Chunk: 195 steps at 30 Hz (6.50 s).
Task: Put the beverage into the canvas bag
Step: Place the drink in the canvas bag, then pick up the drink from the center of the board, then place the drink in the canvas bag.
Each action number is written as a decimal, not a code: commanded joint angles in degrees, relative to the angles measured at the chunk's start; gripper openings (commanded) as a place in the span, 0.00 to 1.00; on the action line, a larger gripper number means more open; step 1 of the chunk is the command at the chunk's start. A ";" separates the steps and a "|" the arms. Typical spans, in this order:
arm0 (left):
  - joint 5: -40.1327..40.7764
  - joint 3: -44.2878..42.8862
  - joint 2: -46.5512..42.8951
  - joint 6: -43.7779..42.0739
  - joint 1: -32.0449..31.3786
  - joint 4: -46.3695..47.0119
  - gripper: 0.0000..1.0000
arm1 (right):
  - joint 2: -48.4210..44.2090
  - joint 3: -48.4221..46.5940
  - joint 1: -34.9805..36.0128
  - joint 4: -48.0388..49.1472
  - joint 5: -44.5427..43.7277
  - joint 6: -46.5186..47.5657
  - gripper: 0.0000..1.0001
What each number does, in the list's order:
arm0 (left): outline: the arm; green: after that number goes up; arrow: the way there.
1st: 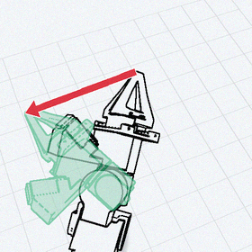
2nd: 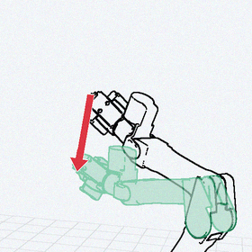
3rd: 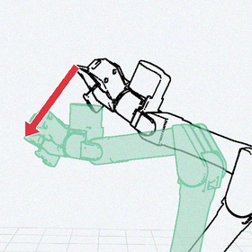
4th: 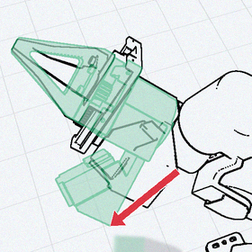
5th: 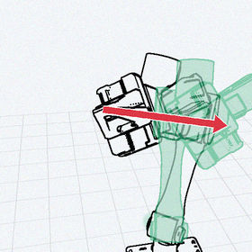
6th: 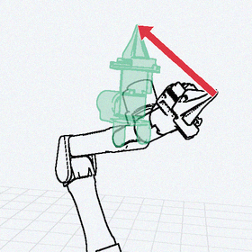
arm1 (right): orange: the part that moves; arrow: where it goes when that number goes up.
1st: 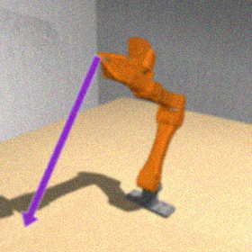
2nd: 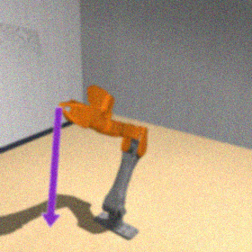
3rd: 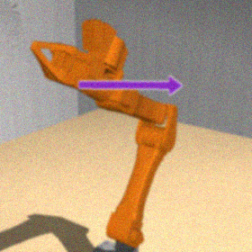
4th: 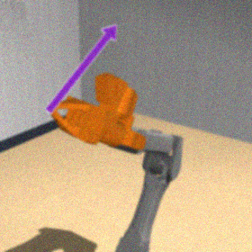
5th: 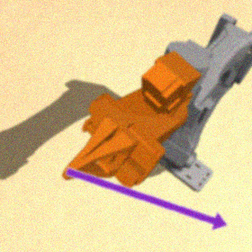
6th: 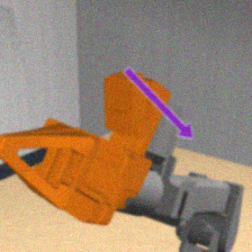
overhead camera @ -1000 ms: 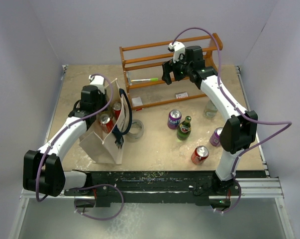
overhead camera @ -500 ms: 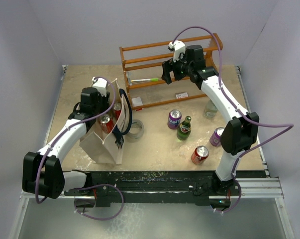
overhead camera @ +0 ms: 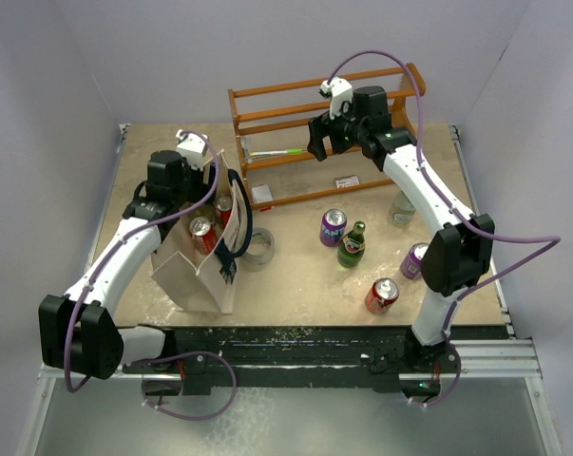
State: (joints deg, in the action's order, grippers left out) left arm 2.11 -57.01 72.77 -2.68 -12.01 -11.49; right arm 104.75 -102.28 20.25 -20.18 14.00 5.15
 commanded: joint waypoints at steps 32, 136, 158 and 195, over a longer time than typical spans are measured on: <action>-23.42 -21.46 1.18 -10.51 -15.85 -4.75 0.97 | -21.17 11.34 -1.73 0.56 -0.79 3.02 0.93; -42.43 -43.72 -5.54 7.14 12.00 -10.72 0.00 | -25.21 19.01 -20.42 8.69 10.28 -12.68 0.86; -62.79 -21.51 -13.69 -7.87 16.38 -15.16 0.00 | -17.18 13.47 -8.09 6.08 6.35 -6.69 0.88; -67.25 -20.16 5.38 -45.64 7.26 -29.42 0.00 | -9.89 10.19 -4.78 7.07 2.31 -1.67 0.92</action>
State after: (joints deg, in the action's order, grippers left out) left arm -60.29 -76.03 78.04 -42.81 -4.64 -45.21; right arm 95.13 -88.23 15.42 -15.49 17.34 2.17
